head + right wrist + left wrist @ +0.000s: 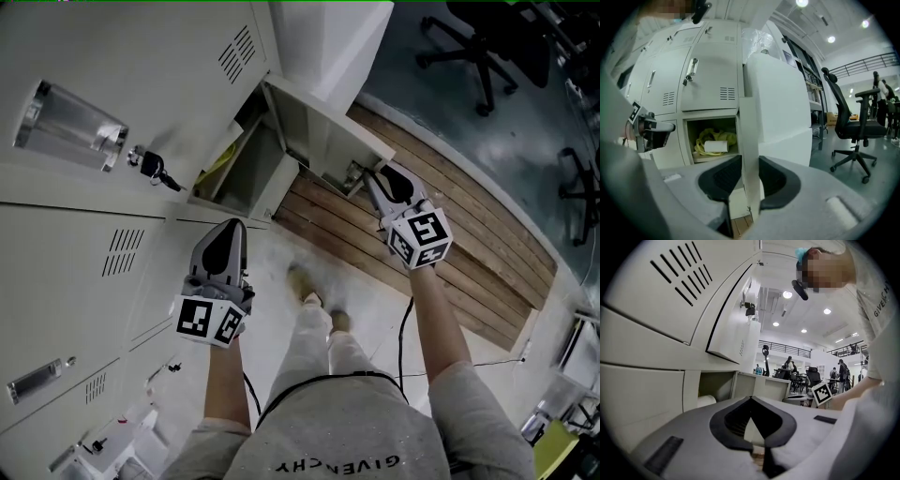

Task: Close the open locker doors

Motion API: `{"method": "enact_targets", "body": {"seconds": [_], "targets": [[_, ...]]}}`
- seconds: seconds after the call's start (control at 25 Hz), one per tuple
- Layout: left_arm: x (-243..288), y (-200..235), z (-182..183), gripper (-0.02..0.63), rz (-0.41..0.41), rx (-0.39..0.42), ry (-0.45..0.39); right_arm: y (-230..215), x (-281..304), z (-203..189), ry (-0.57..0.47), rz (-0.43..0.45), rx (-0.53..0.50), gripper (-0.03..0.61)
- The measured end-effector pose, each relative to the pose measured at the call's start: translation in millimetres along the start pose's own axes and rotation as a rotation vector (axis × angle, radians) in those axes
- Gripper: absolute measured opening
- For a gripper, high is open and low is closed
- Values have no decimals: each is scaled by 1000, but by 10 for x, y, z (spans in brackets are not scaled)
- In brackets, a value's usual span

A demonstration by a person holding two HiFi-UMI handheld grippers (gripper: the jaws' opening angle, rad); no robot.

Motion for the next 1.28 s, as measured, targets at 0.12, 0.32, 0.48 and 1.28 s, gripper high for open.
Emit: {"method": "enact_targets", "body": {"seconds": [0.12, 0.32, 0.48, 1.28], "targets": [[-62, -4, 0, -3, 10, -2, -6, 74, -22, -10, 3, 12, 0, 110], [-181, -20, 7, -3, 25, -3, -18, 184, -68, -24, 10, 30, -5, 110], [-287, -22, 9, -3, 43, -3, -25, 287, -106, -37, 15, 51, -16, 110], [-714, -22, -36, -3, 112, -22, -57, 1004, -143, -105, 28, 195, -44, 124]]}}
Point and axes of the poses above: the fingertips, and each gripper's own axes: x forward along the fingers, y to its left, z out of its top, the point moved 4 cm from there along -x, backward along the fingers, and after that the axes turned 11 degrees about -z, right-handed, at the moved point
